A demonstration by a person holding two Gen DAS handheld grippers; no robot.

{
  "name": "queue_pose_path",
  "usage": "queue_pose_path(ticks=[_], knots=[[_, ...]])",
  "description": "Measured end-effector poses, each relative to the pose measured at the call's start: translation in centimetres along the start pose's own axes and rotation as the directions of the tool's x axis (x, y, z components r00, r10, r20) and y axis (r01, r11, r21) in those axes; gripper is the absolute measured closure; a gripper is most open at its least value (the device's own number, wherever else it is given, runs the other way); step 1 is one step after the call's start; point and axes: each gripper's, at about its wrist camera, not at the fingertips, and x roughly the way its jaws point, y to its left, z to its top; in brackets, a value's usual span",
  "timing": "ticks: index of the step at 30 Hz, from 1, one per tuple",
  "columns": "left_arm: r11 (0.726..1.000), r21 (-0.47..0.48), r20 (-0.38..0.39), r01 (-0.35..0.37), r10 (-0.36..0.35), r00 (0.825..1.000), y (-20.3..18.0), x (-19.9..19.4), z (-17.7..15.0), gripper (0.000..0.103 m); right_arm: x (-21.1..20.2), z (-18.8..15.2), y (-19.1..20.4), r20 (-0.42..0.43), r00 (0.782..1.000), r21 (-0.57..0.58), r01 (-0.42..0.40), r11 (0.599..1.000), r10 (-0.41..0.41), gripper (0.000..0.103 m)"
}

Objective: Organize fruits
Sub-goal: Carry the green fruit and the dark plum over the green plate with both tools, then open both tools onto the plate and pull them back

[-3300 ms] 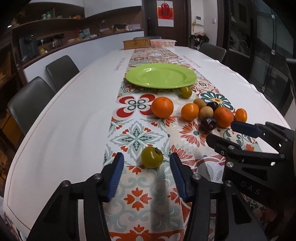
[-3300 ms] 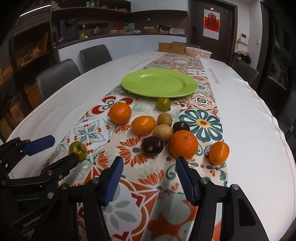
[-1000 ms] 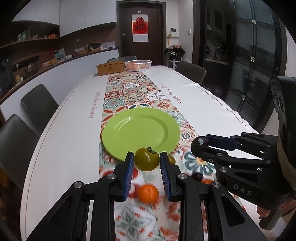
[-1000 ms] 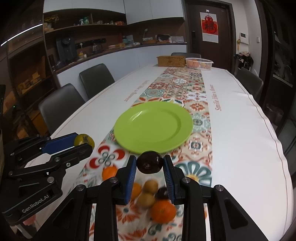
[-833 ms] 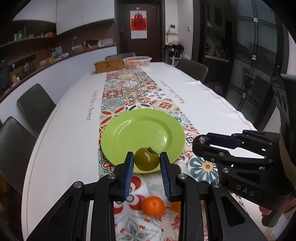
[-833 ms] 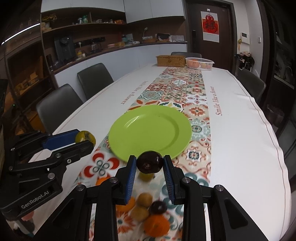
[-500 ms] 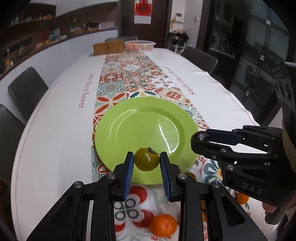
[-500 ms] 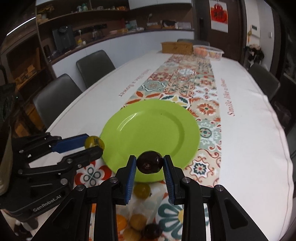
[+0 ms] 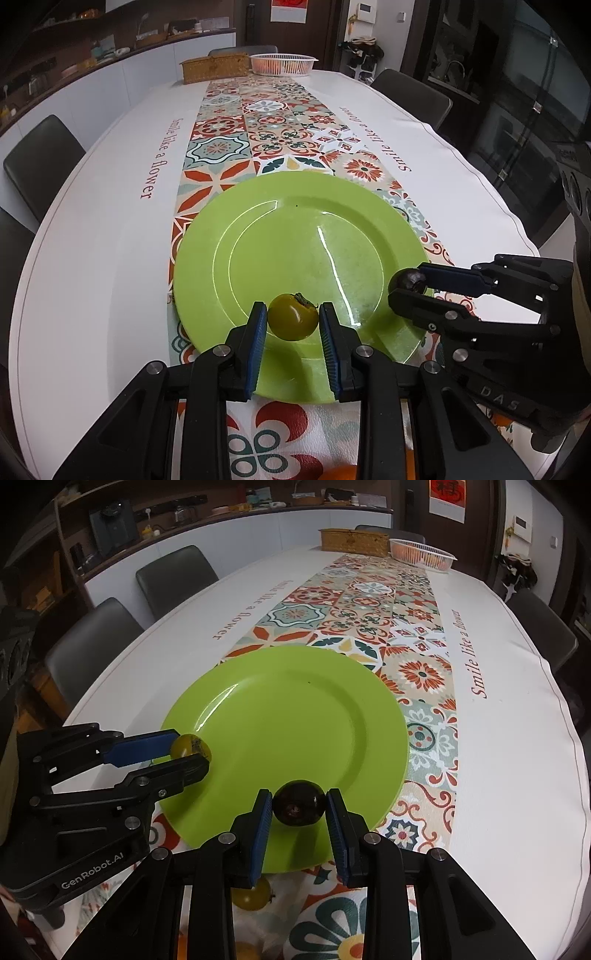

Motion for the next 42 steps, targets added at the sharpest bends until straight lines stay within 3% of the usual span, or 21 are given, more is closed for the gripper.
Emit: queue_pose_path(ticks=[3,13,17,30,37,42], knots=[[1.0,0.002,0.017,-0.008,0.008,1.0,0.0,-0.7,-0.2,0.062,-0.3,-0.1,-0.3,0.004,1.0,0.014,-0.007,1.0,0.007,0.072],[0.999,0.004,0.072,-0.037,0.037,0.997,-0.9,-4.3,-1.5,0.058,-3.4,-1.1,-0.7,0.07,0.997,0.059,-0.025,0.998,0.021,0.069],[0.999,0.012,0.13,-0.043,0.041,0.991,-1.9,-7.1,-2.5,0.049,-6.0,-2.2,-0.3,0.121,0.992,0.065,-0.032,0.997,0.024,0.068],[0.995,0.055,0.314,-0.081,0.06,0.948,-6.5,-15.2,-7.4,0.02,-15.1,-7.6,0.9,0.305,0.95,0.032,0.064,0.997,-0.07,0.041],[0.99,0.08,0.368,-0.116,0.079,0.926,-8.8,-16.4,-10.1,0.017,-17.5,-11.1,0.2,0.338,0.934,0.058,0.099,0.993,-0.113,0.035],[0.988,0.121,0.364,-0.099,0.049,0.93,-10.3,-16.0,-11.7,0.017,-18.1,-13.1,-0.1,0.34,0.93,0.051,0.132,0.99,-0.142,0.035]])
